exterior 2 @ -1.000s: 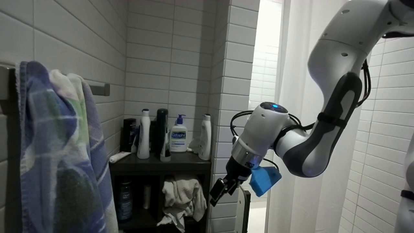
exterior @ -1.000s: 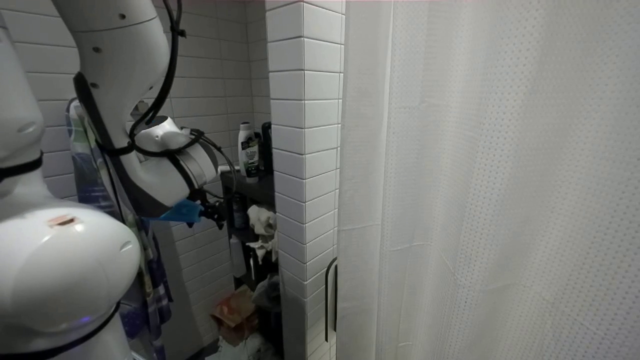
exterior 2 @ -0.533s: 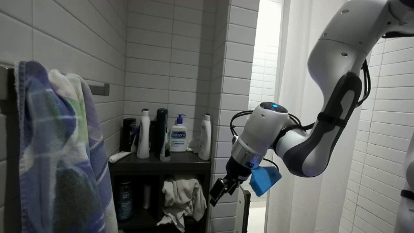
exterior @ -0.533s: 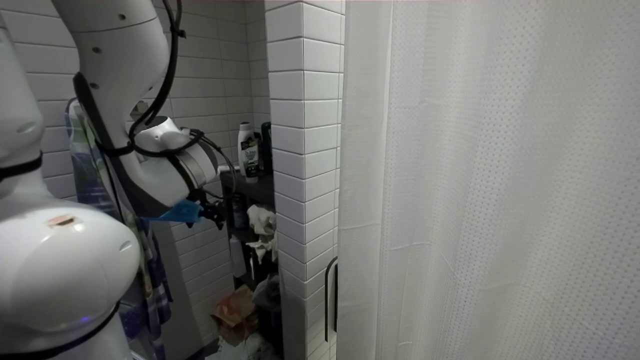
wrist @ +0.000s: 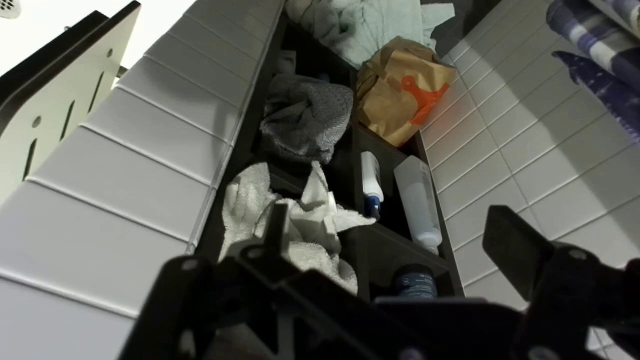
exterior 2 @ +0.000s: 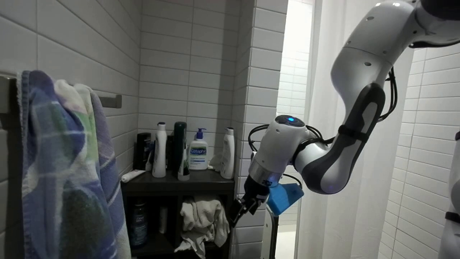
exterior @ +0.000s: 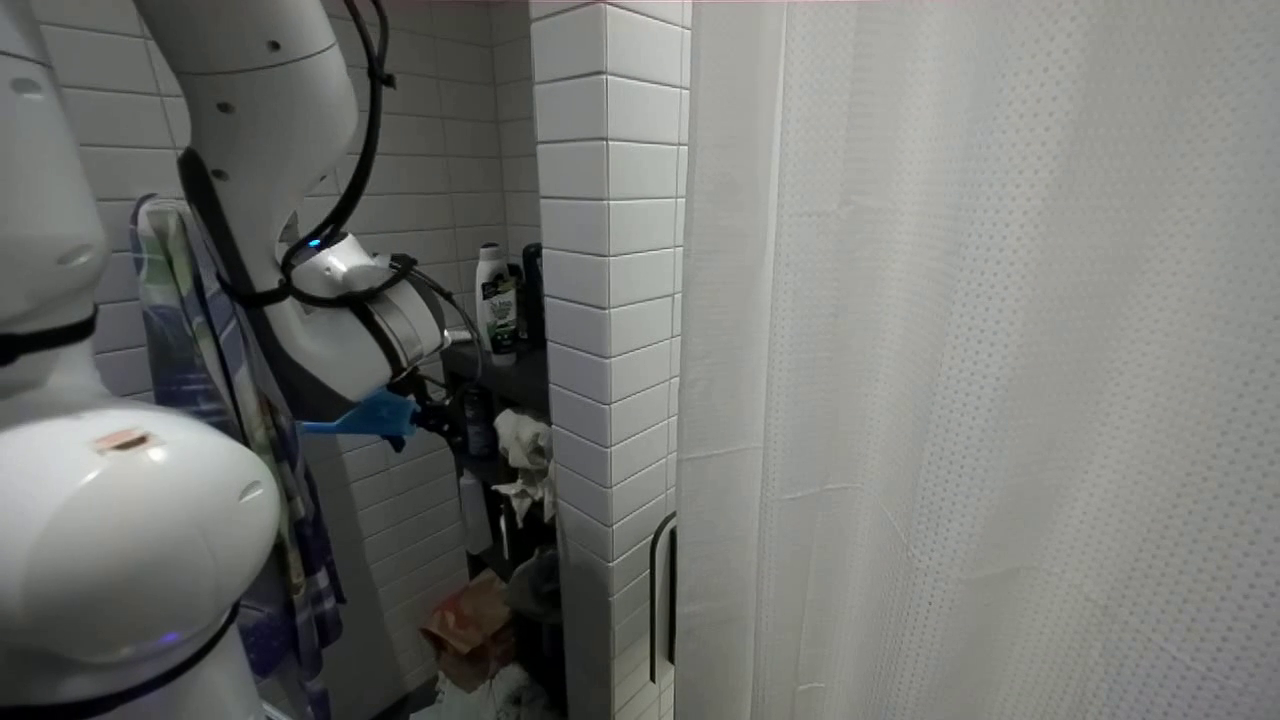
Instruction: Hang the white towel on the brown object
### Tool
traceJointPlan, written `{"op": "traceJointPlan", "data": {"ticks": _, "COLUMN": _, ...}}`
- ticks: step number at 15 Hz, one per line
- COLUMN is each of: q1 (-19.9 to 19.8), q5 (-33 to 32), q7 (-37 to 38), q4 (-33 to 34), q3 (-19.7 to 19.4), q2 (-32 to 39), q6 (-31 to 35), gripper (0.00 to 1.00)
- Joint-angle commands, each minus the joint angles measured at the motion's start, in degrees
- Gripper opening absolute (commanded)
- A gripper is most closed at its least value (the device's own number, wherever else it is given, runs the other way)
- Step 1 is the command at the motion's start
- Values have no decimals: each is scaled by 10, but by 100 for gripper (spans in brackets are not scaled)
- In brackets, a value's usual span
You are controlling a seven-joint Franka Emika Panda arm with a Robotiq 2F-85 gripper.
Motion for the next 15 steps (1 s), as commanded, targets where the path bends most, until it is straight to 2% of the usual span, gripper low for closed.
{"op": "traceJointPlan", "data": {"ticks": 1, "q1": 14, "q5": -14, "q7": 12, "q4": 73, "q3": 6, "q2": 89, "q6": -45, "gripper": 100}}
{"op": "traceJointPlan", "data": {"ticks": 7, "q1": 63, "q5": -83, "q7": 69, "q4": 159, "q3": -21, "q2": 170, "q6": -72, "gripper": 100}}
{"op": "traceJointPlan", "data": {"ticks": 12, "q1": 102, "q5": -219, "q7": 181, "q4": 204, "q3": -64, "q2": 206, "q6": -78, "gripper": 100}}
{"op": "traceJointPlan", "data": {"ticks": 15, "q1": 105, "q5": -292, "q7": 251, "q4": 212, "q3": -82, "q2": 226, "q6": -89, "gripper": 100}}
